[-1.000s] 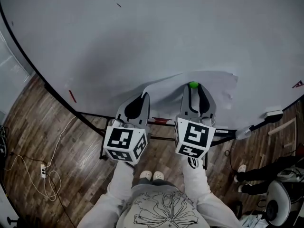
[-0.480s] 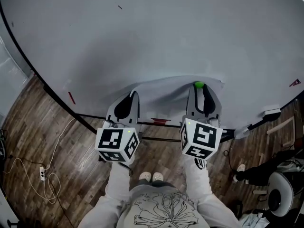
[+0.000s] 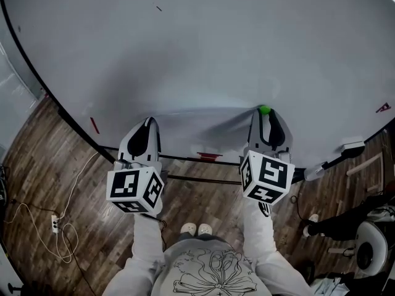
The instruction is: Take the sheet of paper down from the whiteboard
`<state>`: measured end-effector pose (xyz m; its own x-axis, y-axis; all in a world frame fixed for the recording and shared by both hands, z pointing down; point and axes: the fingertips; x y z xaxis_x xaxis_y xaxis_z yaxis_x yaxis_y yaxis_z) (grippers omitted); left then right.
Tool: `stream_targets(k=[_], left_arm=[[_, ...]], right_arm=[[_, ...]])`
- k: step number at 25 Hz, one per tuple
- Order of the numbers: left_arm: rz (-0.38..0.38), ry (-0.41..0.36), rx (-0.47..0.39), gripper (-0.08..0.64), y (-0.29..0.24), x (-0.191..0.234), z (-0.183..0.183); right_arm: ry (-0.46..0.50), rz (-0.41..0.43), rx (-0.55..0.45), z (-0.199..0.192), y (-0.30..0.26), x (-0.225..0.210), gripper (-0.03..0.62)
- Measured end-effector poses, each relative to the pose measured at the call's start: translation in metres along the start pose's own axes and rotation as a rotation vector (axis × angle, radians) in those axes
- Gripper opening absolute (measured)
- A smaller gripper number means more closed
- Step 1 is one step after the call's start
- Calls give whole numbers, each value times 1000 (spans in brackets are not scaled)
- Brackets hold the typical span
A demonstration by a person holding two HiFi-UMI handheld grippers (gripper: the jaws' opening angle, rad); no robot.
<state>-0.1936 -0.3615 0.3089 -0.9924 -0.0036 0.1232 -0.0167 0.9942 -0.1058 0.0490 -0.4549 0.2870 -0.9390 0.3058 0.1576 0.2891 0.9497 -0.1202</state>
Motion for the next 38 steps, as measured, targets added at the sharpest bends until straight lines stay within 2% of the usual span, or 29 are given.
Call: stream_targets(k=[6, 16, 22, 24, 27, 30, 34, 38], left_arm=[[58, 0, 2, 3, 9, 15, -1], [99, -6, -35, 3, 26, 29, 13], [96, -12, -54, 3, 30, 26, 23], [89, -16, -59, 3, 30, 21, 24], [70, -25, -65, 3, 29, 12, 27], [48, -34, -73, 3, 27, 1, 29], [23, -59, -81, 3, 25, -17, 32], [-9, -86, -87, 3, 23, -39, 33]], right_arm=[[1, 5, -5, 3, 0, 1, 118], [-14, 6, 4, 1, -5, -5, 120], [-6, 16, -5, 2, -5, -4, 125], [-11, 34, 0, 0, -3, -2, 177], [-32, 47, -5, 0, 6, -4, 181], [-46, 53, -30, 7, 20, -7, 151], [-56, 70, -55, 15, 38, -9, 68], [-66, 90, -76, 21, 49, -6, 30]])
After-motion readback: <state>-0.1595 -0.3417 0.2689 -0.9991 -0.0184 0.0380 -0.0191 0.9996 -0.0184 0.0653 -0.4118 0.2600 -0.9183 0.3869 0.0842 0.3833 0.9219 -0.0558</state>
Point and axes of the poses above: the fingertips, and each gripper's own axes: y backward along the fingers, x to its left, z out of its top, and after that the axes turned 9 degrees about x, right-handed
